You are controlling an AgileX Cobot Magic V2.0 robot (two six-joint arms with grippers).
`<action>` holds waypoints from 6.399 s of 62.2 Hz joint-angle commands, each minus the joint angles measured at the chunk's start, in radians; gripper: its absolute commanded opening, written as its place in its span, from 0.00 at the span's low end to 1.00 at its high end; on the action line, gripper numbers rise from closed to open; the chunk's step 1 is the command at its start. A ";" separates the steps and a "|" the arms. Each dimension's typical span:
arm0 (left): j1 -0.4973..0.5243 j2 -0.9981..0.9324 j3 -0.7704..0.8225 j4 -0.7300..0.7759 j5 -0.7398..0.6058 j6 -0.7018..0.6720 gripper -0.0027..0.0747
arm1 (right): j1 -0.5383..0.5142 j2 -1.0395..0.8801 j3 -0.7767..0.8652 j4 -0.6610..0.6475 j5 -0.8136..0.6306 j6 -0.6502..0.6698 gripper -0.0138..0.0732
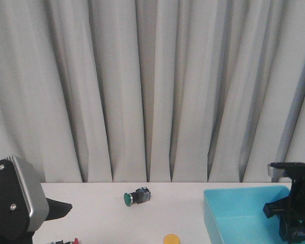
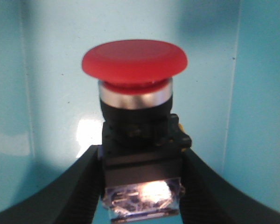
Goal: Pick red and yellow buttons and place in box
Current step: 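Carry the red button over the blue box and release it with the right gripper, then reach the left gripper to the yellow button and grasp it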
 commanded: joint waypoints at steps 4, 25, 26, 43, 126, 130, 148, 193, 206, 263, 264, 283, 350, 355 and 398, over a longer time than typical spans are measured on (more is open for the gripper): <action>-0.002 -0.009 -0.032 -0.021 -0.066 -0.009 0.79 | -0.005 0.032 -0.028 -0.020 -0.024 0.001 0.41; -0.002 -0.009 -0.032 -0.021 -0.066 -0.009 0.79 | -0.005 0.176 -0.028 -0.023 -0.047 0.001 0.42; -0.002 -0.009 -0.032 -0.021 -0.066 -0.009 0.79 | -0.005 0.179 -0.028 -0.023 -0.047 0.001 0.42; -0.002 -0.009 -0.032 -0.021 -0.066 -0.009 0.79 | -0.005 0.203 -0.028 -0.023 -0.045 0.001 0.48; -0.002 -0.009 -0.032 -0.021 -0.069 -0.007 0.79 | -0.002 -0.548 0.308 0.095 -0.317 -0.024 0.68; -0.002 -0.009 -0.032 -0.021 -0.069 -0.007 0.79 | -0.002 -0.648 0.384 0.066 -0.362 -0.026 0.68; -0.002 -0.009 -0.032 -0.021 -0.068 -0.007 0.79 | -0.002 -1.012 0.667 -0.053 -0.389 0.025 0.64; -0.002 -0.009 -0.032 -0.023 -0.066 -0.009 0.79 | -0.002 -1.336 0.841 0.117 -0.388 -0.083 0.62; -0.002 0.013 -0.039 -0.025 -0.072 -0.064 0.79 | -0.002 -1.336 0.841 0.117 -0.388 -0.083 0.62; -0.003 0.856 -0.692 -0.003 0.137 -0.103 0.79 | -0.002 -1.336 0.841 0.117 -0.357 -0.083 0.62; -0.003 0.868 -0.704 0.000 0.139 -0.103 0.79 | -0.002 -1.336 0.841 0.117 -0.357 -0.083 0.62; -0.003 1.086 -0.931 0.013 0.254 -0.103 0.79 | -0.002 -1.336 0.841 0.117 -0.357 -0.083 0.62; -0.034 1.326 -1.139 0.004 0.348 -0.007 0.60 | -0.002 -1.336 0.841 0.117 -0.358 -0.083 0.62; -0.034 1.326 -1.139 0.004 0.348 -0.007 0.54 | -0.002 -1.336 0.841 0.117 -0.358 -0.083 0.62; -0.034 1.319 -1.139 0.004 0.413 -0.008 0.33 | -0.002 -1.336 0.841 0.117 -0.358 -0.083 0.62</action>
